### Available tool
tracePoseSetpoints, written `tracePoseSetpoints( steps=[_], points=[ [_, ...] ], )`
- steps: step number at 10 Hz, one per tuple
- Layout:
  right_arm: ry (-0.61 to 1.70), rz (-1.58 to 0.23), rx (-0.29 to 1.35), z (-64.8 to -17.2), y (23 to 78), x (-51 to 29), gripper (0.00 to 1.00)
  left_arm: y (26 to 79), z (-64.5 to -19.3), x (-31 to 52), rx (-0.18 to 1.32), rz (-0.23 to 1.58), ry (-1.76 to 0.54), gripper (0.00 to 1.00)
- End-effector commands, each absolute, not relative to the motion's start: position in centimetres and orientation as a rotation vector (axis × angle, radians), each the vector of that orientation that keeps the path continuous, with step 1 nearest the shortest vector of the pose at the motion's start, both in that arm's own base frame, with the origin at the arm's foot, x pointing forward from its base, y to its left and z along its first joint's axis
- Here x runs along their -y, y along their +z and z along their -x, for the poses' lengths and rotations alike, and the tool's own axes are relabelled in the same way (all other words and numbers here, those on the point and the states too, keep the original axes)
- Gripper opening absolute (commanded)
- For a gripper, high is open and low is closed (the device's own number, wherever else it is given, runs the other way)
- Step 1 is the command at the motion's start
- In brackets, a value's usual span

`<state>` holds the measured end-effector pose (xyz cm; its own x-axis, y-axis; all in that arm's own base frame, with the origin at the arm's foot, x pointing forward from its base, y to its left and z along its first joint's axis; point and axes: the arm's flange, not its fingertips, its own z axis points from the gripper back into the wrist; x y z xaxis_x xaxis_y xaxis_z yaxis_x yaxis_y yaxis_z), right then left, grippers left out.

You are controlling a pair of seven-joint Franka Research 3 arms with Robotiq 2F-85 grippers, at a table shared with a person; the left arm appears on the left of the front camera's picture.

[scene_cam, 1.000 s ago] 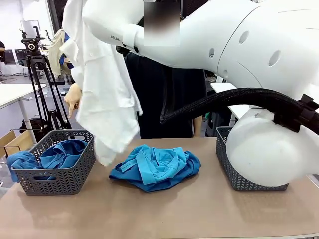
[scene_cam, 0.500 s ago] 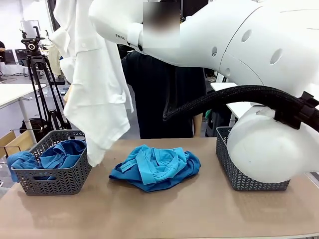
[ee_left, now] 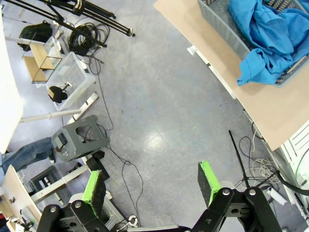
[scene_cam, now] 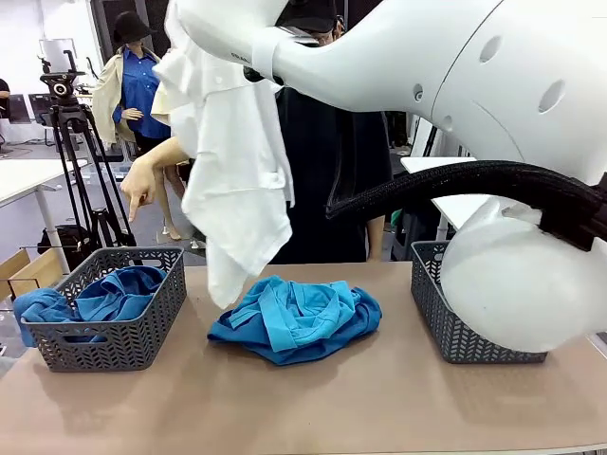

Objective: Sort the tops and bottoms.
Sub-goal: Sort the clothes according to human instructions.

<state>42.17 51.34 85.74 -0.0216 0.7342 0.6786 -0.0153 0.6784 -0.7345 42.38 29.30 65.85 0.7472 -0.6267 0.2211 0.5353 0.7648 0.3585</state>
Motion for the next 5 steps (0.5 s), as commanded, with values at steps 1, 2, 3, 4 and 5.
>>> tracePoseSetpoints(
  steps=[1,2,3,4,5],
  points=[
    [0.490,0.652,1.448,-44.7,91.4,-60.9,0.00,66.0,-42.2,-29.4,0.335,-0.290,-0.647,1.00],
    [0.452,0.590,1.449,-44.9,91.7,-62.8,0.00,66.0,-42.2,-29.4,0.335,-0.290,-0.647,1.00],
    [0.410,0.529,1.443,-45.2,92.0,-64.8,0.00,66.0,-42.2,-29.4,0.335,-0.290,-0.647,1.00],
    [0.389,0.484,1.435,-45.9,92.3,-66.4,0.00,66.0,-42.2,-29.4,0.335,-0.290,-0.647,1.00],
    [0.291,0.470,1.404,-47.1,92.9,-68.3,0.00,66.0,-42.2,-29.4,0.335,-0.290,-0.647,1.00]
  ],
)
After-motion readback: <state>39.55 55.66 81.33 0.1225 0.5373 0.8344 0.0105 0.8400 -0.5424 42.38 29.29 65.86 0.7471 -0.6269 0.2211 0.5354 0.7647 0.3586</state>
